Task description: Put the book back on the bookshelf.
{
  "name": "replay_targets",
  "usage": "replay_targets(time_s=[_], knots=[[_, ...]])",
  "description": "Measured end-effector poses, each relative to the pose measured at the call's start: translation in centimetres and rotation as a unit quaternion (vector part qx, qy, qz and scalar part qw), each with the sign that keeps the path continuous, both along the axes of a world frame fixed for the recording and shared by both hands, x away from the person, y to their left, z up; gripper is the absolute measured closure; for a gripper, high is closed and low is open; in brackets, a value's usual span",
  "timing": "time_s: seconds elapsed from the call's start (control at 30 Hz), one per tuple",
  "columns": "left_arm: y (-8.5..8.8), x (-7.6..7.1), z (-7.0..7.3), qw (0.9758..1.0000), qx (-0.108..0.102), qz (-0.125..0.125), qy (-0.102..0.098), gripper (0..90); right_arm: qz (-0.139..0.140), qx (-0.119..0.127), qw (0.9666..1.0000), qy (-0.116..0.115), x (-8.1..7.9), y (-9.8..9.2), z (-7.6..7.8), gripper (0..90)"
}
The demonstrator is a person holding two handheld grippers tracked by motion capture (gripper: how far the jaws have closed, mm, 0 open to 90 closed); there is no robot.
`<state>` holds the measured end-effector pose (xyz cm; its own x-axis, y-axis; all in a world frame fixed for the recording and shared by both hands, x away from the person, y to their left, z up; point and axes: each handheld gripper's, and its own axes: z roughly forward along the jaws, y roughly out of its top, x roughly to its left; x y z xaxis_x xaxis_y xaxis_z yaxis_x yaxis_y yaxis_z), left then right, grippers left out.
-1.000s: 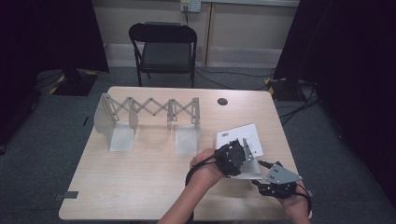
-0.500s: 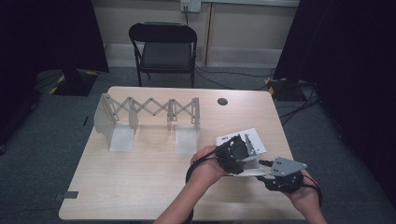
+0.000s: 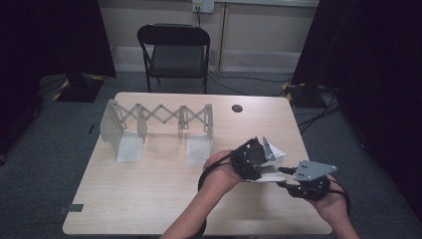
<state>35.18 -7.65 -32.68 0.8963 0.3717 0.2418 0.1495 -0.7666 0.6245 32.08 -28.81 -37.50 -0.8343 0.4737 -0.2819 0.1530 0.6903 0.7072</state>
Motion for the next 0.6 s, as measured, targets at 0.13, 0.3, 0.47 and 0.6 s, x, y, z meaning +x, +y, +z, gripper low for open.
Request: replay_targets(time_s=[0.13, 0.3, 0.47, 0.6], knots=[[-0.19, -0.02, -0.02, 1.0, 0.003, 0.0, 0.0, 61.1, -0.001, 0.011, 0.9999, -0.002, -0.07, -0.34, -0.4, 56.8], [-0.36, 0.0, 0.05, 1.0, 0.008, -0.001, 0.003, 61.3, -0.001, 0.012, 0.9998, -0.016, -0.1, -0.49, -0.74, 48.7], [-0.34, 0.06, 0.07, 1.0, 0.005, 0.002, 0.005, 61.3, 0.003, 0.01, 0.9996, -0.025, 0.06, -0.43, -0.76, 46.9], [-0.32, 0.08, 0.06, 1.0, 0.003, 0.003, 0.004, 61.3, 0.007, 0.005, 0.9997, -0.024, 0.24, -0.26, -0.73, 46.8]])
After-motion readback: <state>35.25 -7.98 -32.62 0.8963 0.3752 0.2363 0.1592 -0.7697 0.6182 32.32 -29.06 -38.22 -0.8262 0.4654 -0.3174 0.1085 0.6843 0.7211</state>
